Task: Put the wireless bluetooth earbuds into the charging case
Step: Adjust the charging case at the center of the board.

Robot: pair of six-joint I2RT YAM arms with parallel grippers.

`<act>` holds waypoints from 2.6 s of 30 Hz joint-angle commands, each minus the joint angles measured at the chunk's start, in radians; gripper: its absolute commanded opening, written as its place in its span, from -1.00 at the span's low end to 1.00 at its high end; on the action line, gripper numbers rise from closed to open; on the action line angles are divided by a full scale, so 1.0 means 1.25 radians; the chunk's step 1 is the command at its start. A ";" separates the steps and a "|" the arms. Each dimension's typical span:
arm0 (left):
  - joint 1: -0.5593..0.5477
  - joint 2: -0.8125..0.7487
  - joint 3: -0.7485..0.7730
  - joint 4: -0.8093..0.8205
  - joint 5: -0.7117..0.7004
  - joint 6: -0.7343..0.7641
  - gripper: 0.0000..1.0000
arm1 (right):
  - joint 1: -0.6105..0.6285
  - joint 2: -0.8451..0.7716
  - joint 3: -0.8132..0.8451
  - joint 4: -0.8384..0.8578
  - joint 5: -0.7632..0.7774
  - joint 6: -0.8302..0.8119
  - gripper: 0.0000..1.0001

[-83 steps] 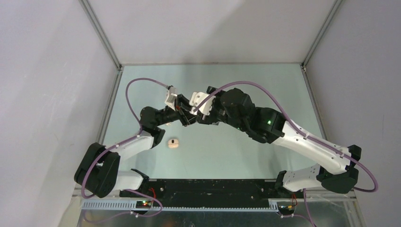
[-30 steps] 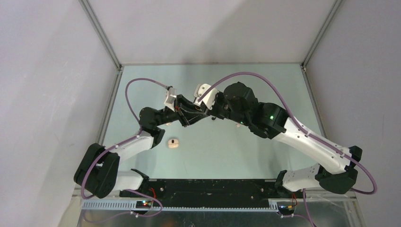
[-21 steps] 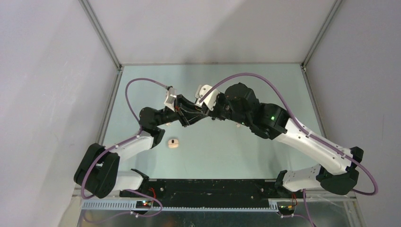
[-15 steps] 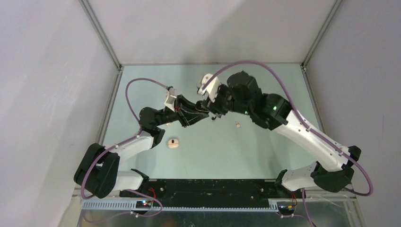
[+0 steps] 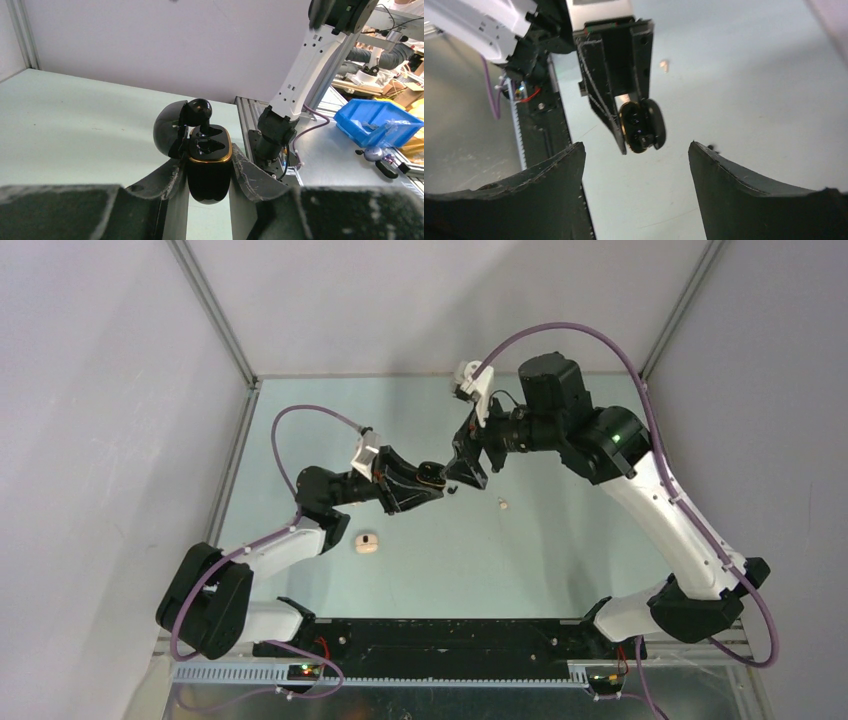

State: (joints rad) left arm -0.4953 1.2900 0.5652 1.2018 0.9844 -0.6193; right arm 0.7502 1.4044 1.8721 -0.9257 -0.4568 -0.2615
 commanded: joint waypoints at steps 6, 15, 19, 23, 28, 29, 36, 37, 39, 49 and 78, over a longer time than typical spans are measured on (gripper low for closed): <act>-0.012 -0.020 0.037 0.011 0.019 0.018 -0.97 | -0.023 0.008 -0.042 -0.045 -0.122 0.051 0.70; -0.015 -0.015 0.038 0.015 0.021 0.013 -0.97 | -0.032 0.042 -0.044 -0.053 -0.172 0.068 0.74; -0.015 -0.015 0.039 0.016 0.020 0.013 -0.97 | -0.029 0.042 -0.051 -0.054 -0.181 0.071 0.74; -0.015 -0.014 0.039 0.020 0.020 0.009 -0.97 | -0.029 0.040 -0.063 -0.047 -0.176 0.071 0.73; -0.016 -0.015 0.039 0.020 0.019 0.008 -0.97 | -0.026 0.039 -0.071 -0.047 -0.185 0.072 0.73; -0.016 -0.015 0.039 0.020 0.020 0.008 -0.97 | -0.025 0.039 -0.071 -0.047 -0.185 0.074 0.73; -0.016 -0.015 0.040 0.019 0.020 0.008 -0.97 | -0.014 0.034 -0.069 -0.050 -0.184 0.075 0.71; -0.016 -0.014 0.040 0.020 0.020 0.008 -0.97 | -0.013 0.032 -0.069 -0.050 -0.181 0.073 0.71; -0.016 -0.013 0.040 0.018 0.020 0.008 -0.97 | -0.010 0.027 -0.068 -0.050 -0.178 0.073 0.70; -0.016 -0.013 0.038 0.018 0.020 0.009 -0.97 | 0.007 0.018 -0.078 -0.051 -0.165 0.066 0.68; -0.015 -0.022 0.042 0.007 0.026 0.018 -0.98 | 0.019 -0.052 -0.052 -0.030 -0.035 -0.037 0.66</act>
State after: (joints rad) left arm -0.5083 1.2900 0.5671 1.1942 1.0069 -0.6197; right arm 0.7944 1.4357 1.7859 -0.9909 -0.5476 -0.2375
